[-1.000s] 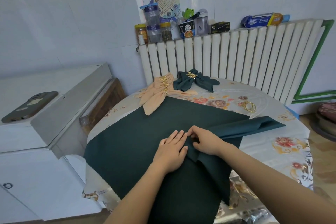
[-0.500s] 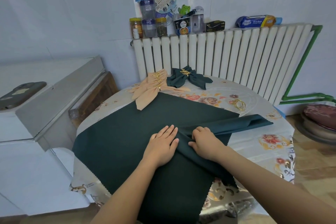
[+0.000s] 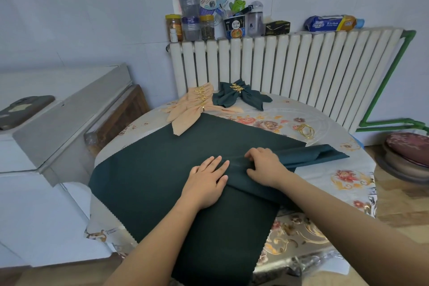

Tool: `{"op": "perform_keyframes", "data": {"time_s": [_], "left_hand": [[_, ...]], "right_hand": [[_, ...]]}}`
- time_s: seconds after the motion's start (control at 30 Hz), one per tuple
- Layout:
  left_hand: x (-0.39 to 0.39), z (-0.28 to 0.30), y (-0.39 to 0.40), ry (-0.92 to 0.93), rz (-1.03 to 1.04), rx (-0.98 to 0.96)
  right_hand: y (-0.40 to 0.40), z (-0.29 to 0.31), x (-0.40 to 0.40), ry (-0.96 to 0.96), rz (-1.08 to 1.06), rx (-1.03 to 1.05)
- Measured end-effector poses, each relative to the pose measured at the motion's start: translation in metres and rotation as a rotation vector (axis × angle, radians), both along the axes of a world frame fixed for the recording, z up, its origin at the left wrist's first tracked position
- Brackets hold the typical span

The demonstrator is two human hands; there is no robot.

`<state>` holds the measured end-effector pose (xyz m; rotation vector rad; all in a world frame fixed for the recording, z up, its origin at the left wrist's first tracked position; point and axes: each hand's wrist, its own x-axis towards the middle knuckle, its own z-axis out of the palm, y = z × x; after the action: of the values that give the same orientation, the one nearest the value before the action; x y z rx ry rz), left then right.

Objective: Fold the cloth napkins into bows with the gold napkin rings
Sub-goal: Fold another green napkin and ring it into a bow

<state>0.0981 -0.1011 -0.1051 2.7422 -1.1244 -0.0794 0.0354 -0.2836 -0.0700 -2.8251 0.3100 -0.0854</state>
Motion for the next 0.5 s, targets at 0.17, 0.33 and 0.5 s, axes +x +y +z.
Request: {"op": "perform_keyframes", "data": {"time_s": [0.17,0.33,0.5], "left_hand": [[-0.001,-0.001,0.0,0.001,0.004,-0.008],[-0.001,-0.001,0.001,-0.004,0.007,-0.009],[-0.001,0.001,0.0,0.004,0.005,0.001]], "right_hand": [[-0.02,0.011,0.021,0.194,-0.261,-0.132],[-0.034,0.029,0.034,0.412,-0.289,-0.078],[-0.019,0.045,0.04,0.356,-0.266,-0.098]]}}
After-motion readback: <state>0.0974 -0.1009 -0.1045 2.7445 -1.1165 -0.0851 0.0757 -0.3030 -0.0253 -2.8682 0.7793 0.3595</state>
